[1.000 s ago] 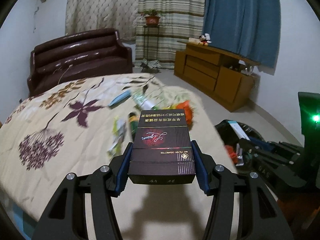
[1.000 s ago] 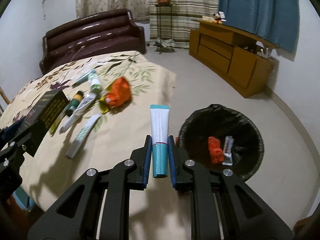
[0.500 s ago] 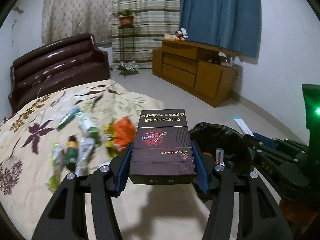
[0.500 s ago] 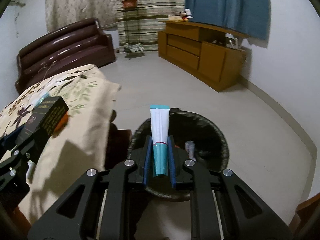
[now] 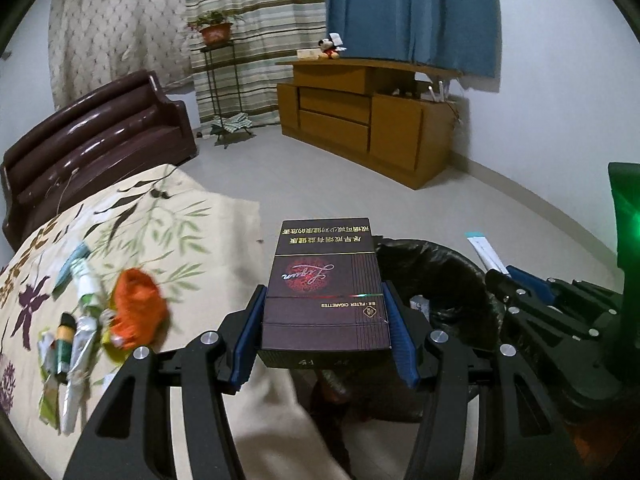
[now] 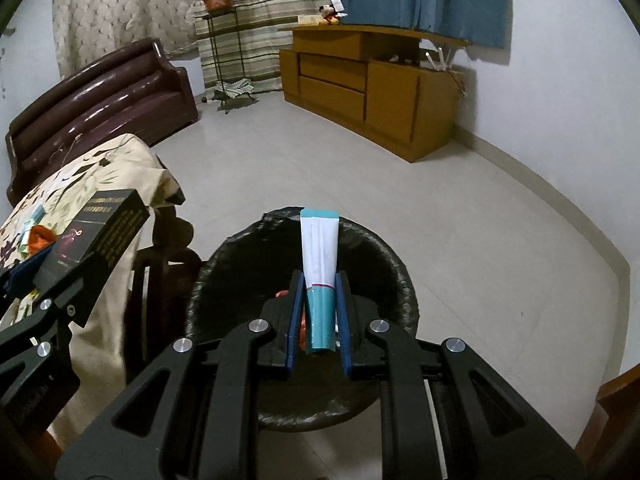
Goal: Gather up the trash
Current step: 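Carry the box and tube over the bin and release both, then return both tools to the bed and grasp a green-white wrapper with the left gripper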
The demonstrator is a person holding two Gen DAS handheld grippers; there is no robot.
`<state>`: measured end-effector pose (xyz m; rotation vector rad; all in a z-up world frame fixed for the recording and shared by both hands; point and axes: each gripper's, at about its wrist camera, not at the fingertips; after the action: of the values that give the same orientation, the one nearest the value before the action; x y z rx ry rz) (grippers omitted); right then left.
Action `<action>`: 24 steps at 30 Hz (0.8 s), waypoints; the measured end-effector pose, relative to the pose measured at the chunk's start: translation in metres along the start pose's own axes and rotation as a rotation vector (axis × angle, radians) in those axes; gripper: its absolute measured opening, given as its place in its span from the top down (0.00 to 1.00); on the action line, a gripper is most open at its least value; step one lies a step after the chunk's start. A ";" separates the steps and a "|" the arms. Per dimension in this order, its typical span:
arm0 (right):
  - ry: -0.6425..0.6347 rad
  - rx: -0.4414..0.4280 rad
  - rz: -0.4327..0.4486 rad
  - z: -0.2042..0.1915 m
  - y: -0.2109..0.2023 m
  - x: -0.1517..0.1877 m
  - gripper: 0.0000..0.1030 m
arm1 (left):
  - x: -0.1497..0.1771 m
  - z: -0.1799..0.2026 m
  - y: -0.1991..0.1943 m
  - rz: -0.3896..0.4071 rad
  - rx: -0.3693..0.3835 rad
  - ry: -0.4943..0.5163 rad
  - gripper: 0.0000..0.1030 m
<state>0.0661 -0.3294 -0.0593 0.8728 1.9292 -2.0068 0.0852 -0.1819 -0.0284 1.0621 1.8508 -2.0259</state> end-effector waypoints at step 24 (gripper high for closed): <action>0.053 -0.013 -0.011 0.022 0.015 -0.006 0.71 | -0.009 0.015 0.021 -0.044 -0.015 0.009 0.30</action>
<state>0.0738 -0.3538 -0.0693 0.9233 1.9769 -1.9943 0.0985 -0.2032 -0.0394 1.0374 1.9076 -2.0308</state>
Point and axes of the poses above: each gripper's, at about its wrist camera, not at the fingertips, and y roughly the way its jaws point, z to its right, x to its underside, and after that the axes turned 11 degrees about -z, right-handed
